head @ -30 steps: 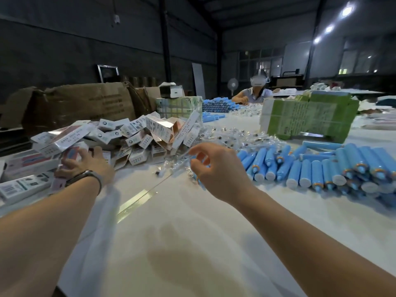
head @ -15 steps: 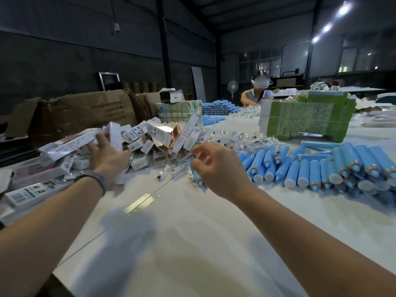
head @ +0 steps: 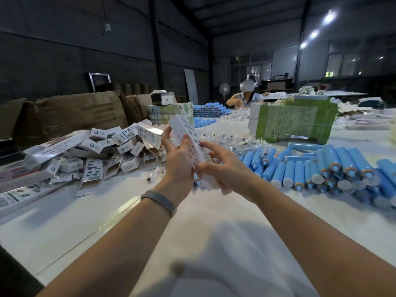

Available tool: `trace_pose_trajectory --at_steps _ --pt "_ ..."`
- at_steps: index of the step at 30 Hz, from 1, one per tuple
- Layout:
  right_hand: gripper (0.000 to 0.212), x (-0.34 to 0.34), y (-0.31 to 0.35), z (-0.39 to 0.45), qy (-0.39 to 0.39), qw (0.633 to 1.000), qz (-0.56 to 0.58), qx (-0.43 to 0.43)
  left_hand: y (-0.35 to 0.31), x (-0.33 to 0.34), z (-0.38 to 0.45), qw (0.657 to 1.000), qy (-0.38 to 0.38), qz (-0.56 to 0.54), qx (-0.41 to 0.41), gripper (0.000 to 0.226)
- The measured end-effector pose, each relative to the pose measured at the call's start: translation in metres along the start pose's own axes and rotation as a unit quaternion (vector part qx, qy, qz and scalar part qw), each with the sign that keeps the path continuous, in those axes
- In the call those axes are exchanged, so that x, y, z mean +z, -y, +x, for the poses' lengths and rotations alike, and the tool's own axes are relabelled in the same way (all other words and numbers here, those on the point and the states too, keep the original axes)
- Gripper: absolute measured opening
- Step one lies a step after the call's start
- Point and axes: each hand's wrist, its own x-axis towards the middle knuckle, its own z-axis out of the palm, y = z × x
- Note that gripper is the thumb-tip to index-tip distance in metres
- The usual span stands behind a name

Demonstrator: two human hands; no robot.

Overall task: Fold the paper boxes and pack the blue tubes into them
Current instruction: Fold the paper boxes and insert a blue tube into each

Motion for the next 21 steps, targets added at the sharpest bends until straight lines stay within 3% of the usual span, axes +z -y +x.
trace_pose_trajectory --at_steps 2,4,6,7,9,10,11,13,16,17,19,21 --pt "0.068 -0.005 0.004 -0.001 -0.014 0.997 -0.074 -0.006 0.004 0.002 -0.003 0.999 -0.018 -0.024 -0.025 0.049" --pt "0.066 -0.01 0.01 0.0 -0.041 0.98 -0.192 -0.022 0.01 -0.002 -0.006 0.998 -0.026 0.046 -0.022 0.058" --pt "0.059 -0.016 0.017 0.001 -0.049 0.963 -0.266 -0.003 0.015 -0.015 -0.007 0.972 -0.026 0.211 0.095 0.072" --pt "0.052 -0.018 0.021 0.001 -0.042 0.964 -0.259 0.029 0.016 -0.022 -0.008 0.928 -0.003 0.325 0.182 0.078" --pt "0.034 -0.023 0.025 0.001 -0.017 0.975 -0.202 0.093 0.021 -0.03 -0.01 0.789 0.087 0.52 0.315 0.078" --pt "0.029 -0.026 0.027 0.0 -0.011 0.982 -0.155 0.111 0.023 -0.03 -0.01 0.733 0.125 0.574 0.344 0.073" --pt "0.025 -0.029 0.029 -0.001 -0.006 0.987 -0.1 0.125 0.026 -0.029 -0.012 0.705 0.141 0.6 0.351 0.068" --pt "0.033 -0.037 0.031 -0.004 -0.002 0.989 0.001 0.148 0.029 -0.023 -0.012 0.711 0.115 0.595 0.356 0.054" --pt "0.04 -0.058 0.024 0.0 -0.104 0.982 0.065 0.147 0.029 -0.026 -0.01 0.777 0.054 0.529 0.337 0.04" --pt "0.034 -0.065 0.016 0.003 -0.168 0.976 0.023 0.137 0.03 -0.028 -0.008 0.813 0.056 0.498 0.296 0.038" --pt "0.026 -0.079 -0.008 0.007 -0.254 0.939 -0.203 0.115 0.03 -0.029 -0.009 0.86 0.072 0.445 0.237 0.029" --pt "0.044 -0.083 -0.036 0.005 -0.209 0.886 -0.39 0.142 0.031 -0.026 -0.012 0.895 0.074 0.391 0.204 0.023"
